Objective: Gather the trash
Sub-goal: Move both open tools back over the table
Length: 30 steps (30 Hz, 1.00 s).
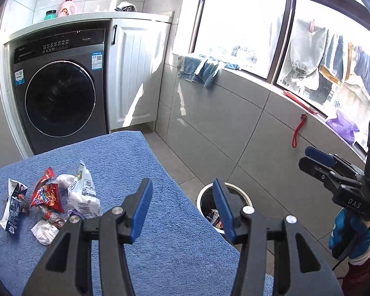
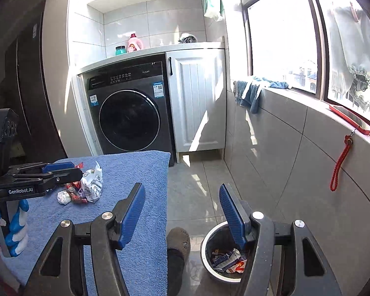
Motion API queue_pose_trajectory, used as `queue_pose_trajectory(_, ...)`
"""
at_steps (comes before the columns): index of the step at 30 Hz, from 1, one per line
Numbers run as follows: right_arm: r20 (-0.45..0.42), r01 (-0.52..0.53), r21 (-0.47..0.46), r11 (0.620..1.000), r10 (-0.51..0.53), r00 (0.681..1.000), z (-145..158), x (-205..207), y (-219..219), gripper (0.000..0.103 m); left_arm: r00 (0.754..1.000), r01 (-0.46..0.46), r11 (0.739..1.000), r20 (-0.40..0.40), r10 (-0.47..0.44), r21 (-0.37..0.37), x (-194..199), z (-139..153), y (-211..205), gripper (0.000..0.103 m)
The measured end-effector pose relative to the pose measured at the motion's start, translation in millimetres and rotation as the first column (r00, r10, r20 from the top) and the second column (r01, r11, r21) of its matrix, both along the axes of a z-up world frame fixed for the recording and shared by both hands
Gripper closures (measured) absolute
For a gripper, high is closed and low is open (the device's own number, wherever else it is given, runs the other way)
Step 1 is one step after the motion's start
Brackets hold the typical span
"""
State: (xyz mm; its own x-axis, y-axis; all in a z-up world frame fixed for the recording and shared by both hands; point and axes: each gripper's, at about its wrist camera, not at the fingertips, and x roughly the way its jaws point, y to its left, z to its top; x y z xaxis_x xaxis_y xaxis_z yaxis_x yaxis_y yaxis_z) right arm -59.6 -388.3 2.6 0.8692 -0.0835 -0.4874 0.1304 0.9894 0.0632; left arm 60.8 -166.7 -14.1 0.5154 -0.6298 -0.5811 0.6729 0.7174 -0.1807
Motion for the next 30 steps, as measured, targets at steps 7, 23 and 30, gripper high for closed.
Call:
queue_pose_trajectory(7,0.054,-0.083,-0.067,0.994,0.087,0.995,37.7,-16.4,73.7,0.043,0.987,-0.129,0.990,0.090,0.134,-0.058,-33.1,22.2,121.9,0.054)
queue_pose_trajectory(23,-0.052,-0.280,-0.068,0.958,0.277,0.959,17.5,39.4,163.9,0.043,0.906,-0.422,0.907,-0.038,0.421,-0.010,-25.7,-54.2,314.6,0.042)
queue_pose_trajectory(30,-0.130,-0.337,-0.044,0.940,0.329,0.935,-13.3,91.6,180.3,0.043,0.894,-0.442,0.897,-0.073,0.441,0.003,14.8,-72.5,321.5,0.032)
